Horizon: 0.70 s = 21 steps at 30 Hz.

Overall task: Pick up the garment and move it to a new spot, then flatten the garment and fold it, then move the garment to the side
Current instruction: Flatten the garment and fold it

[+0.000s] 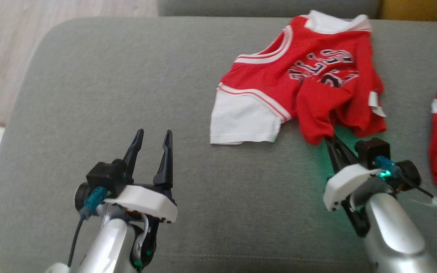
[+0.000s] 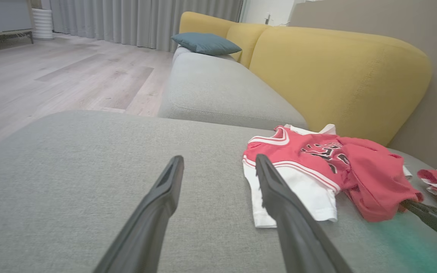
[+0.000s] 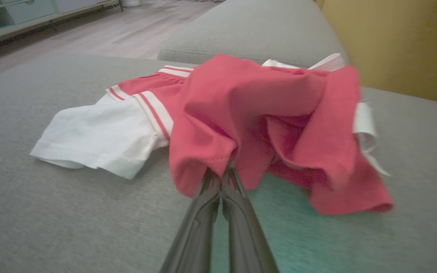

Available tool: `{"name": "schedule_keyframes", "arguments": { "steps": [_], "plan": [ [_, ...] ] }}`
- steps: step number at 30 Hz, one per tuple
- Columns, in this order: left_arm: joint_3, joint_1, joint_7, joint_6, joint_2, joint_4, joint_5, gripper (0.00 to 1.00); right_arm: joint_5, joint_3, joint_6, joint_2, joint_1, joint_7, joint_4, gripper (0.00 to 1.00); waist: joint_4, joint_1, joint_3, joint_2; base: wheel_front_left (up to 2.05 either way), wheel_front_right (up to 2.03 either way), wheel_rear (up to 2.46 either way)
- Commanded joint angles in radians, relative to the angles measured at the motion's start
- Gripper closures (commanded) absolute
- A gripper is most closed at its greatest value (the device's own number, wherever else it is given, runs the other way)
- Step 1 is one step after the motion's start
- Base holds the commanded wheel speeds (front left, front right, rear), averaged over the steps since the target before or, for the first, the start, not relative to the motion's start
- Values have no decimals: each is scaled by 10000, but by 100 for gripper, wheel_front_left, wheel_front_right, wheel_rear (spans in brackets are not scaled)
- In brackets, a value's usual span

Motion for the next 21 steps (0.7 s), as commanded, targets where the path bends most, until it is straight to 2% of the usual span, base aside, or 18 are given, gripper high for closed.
{"name": "schedule_keyframes", "arguments": {
  "steps": [1, 5, 9, 15, 18, 21],
  "plan": [
    [340, -163, -122, -10, 68, -344, -65, 0, -62, 236, 65, -172, 133, 136, -568, 100, -464, 0, -354, 0, 0, 0, 0],
    [393, -39, -122, 18, 68, -403, -85, 0, -1, 552, 65, -908, 672, 882, -1842, 100, -964, 0, -613, 0, 0, 0, 0],
    [390, -24, -122, 52, 68, -483, -104, 0, 261, 983, 65, -2160, 1132, 1928, -3382, 100, -1271, 0, -692, 0, 0, 0, 0],
    [328, -2, -122, 93, 68, -566, -201, 0, 649, 995, 65, -3817, 1681, 3339, -5359, 100, -1454, 0, -683, 0, 0, 0, 0],
    [279, 11, -122, 101, 68, -567, -214, 0, 563, 928, 65, -4333, 1951, 3762, -5949, 100, -1487, 0, -654, 0, 0, 0, 0],
    [239, -21, -122, 83, 68, -534, -204, 0, 421, 747, 65, -4426, 2292, 3991, -6073, 100, -1468, 0, -632, 0, 0, 0, 0]
  ]
}}
